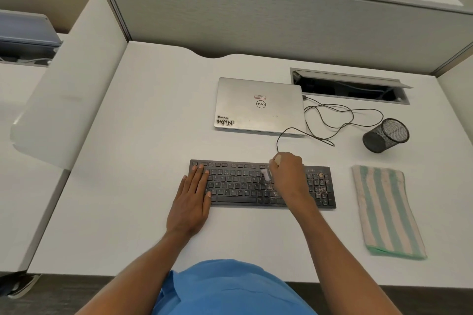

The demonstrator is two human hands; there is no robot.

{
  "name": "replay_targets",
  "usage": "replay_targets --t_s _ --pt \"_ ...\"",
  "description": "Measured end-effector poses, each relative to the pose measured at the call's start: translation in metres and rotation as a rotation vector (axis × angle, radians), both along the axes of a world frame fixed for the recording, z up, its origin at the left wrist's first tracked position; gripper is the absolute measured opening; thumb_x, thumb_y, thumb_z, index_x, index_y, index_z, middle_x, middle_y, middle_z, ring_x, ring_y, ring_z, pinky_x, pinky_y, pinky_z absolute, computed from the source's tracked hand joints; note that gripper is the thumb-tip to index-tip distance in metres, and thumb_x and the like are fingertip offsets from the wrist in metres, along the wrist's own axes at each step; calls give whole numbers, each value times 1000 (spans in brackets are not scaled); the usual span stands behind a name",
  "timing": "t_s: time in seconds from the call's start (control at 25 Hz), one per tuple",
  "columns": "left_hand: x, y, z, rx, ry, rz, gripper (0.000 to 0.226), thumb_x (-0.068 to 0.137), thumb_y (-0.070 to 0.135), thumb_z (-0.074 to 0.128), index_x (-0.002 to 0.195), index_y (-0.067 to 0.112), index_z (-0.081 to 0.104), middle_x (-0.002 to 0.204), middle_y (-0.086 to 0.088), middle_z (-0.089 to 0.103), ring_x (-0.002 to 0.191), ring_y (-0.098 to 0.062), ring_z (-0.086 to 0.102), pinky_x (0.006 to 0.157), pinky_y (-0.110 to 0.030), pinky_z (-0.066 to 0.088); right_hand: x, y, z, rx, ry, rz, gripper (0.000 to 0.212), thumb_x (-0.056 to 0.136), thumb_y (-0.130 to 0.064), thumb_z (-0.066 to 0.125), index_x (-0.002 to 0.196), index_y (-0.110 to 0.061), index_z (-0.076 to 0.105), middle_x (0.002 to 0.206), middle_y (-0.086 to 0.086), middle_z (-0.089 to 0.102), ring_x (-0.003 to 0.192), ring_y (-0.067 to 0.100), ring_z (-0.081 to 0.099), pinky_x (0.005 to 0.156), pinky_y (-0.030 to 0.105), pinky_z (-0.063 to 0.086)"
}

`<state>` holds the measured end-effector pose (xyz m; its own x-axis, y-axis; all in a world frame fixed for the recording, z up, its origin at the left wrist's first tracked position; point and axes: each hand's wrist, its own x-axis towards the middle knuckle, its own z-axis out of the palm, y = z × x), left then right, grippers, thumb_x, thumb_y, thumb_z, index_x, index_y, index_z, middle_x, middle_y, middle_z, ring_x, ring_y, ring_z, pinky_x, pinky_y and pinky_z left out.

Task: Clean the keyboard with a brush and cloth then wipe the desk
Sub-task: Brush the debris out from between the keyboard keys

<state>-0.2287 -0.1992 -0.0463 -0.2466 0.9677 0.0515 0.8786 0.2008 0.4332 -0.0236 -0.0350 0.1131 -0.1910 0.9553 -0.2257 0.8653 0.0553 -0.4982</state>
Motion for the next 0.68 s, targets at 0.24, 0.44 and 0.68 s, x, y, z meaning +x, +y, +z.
replay_targets --t_s 0.24,0.44,0.68 --pt "-1 0 -2 7 -3 -5 62 109 34 32 167 14 25 177 -2 15 164 -15 4 131 -42 13 -9 -5 -3 -3 99 -21 32 102 -15 54 71 -9 63 65 -3 62 63 3 61 42 11 31" --pt "-1 0 -3 8 -14 -5 62 109 34 32 168 14 23 177 -2 15 164 -16 3 132 -44 15 1 -6 2 -61 -88 34 33 102 -13 54 84 10 68 70 12 68 49 0 45 41 16 31" --pt "-1 -1 -4 20 -18 -8 62 109 33 32 168 14 24 177 -3 16 164 -16 4 131 -46 18 -3 -14 9 -4 68 -5 34 102 -12 52 78 10 64 64 9 62 55 -9 60 44 10 38"
